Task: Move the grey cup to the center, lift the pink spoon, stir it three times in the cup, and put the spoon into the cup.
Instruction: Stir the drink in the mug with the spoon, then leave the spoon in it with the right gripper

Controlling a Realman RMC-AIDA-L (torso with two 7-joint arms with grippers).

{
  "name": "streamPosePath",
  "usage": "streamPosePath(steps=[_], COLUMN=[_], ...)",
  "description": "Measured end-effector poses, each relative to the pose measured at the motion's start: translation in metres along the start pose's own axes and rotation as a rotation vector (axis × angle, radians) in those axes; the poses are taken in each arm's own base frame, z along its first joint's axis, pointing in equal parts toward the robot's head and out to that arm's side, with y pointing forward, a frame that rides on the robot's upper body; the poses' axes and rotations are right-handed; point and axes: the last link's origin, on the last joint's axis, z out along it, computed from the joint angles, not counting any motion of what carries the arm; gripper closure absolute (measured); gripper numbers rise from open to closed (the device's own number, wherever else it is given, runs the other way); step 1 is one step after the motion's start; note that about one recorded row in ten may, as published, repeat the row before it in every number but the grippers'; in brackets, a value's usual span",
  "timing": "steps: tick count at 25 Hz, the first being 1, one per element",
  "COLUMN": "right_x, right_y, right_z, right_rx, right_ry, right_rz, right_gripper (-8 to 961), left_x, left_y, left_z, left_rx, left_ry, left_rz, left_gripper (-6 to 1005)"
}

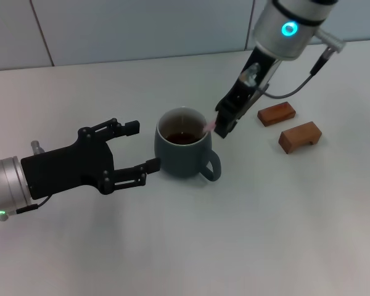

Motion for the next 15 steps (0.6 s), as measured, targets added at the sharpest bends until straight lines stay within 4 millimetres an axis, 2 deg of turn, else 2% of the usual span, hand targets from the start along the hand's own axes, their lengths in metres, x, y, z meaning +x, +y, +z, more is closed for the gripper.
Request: streamPosePath(steps=[4, 7, 15], right_x=[-0.009, -0.015, -0.011], right_y=[0.009, 0.009, -0.006], right_z=[0.005, 0.007, 0.004], right_rx=[0.001, 0.013, 0.071], right_ry=[-0.021, -0.037, -0.015], right_rz=[-0.036, -0.041, -0.022], right_gripper=[829, 829, 827], left_x=[0.0, 0.0, -0.001], left_y=[0.0, 0.0, 0.001], left_z=[0.0, 0.0, 0.0], left_rx=[0.0, -0.001, -0.004], left_ry=[0.0, 0.001, -0.001], left_rz=[0.001, 0.0, -0.002], left_gripper=[159, 159, 159])
